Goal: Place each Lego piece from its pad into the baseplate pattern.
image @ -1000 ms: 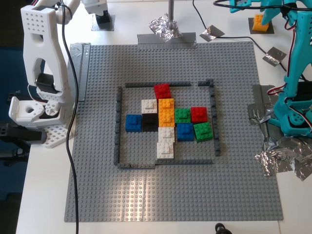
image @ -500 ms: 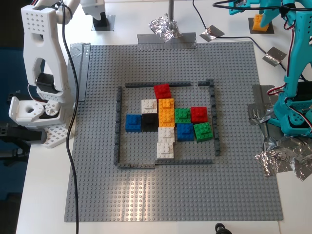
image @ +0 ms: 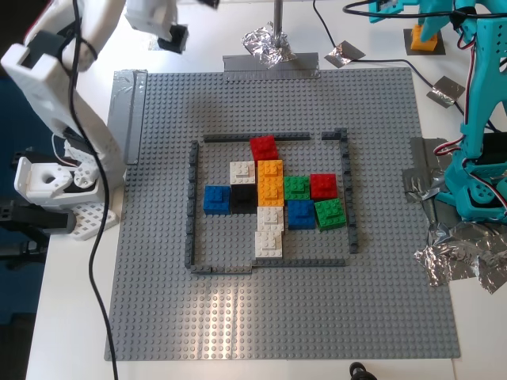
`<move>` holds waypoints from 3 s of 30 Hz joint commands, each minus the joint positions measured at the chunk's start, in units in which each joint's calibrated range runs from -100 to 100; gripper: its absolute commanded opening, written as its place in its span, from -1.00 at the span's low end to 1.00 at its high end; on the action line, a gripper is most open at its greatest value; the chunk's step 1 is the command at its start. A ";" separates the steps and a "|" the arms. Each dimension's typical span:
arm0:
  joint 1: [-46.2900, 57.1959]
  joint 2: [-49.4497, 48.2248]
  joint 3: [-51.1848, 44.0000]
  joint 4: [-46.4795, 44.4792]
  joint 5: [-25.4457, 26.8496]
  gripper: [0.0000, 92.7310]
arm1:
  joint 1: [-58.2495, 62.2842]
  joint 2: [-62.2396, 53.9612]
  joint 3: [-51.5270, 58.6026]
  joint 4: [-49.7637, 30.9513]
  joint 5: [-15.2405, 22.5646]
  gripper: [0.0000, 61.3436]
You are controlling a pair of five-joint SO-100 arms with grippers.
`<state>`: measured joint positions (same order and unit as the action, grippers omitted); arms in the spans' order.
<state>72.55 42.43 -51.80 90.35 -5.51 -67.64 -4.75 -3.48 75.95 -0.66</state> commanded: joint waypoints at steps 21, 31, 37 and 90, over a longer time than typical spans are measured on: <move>-0.19 -6.47 3.00 0.38 0.36 -0.59 | 41.41 -36.37 40.46 5.99 -6.35 -0.99; 0.47 -7.84 3.09 0.86 1.48 -0.59 | 54.25 -31.99 41.18 -1.01 -7.77 -0.99; 1.26 -7.33 2.37 3.55 2.51 -0.59 | 53.89 -26.50 40.91 -5.81 -9.33 -0.99; 1.70 3.06 -9.28 5.67 4.81 -0.78 | 57.23 -24.95 38.02 -4.02 -5.37 -0.50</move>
<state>74.03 45.65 -59.02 95.57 -0.97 -9.73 -26.51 41.88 68.14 -6.62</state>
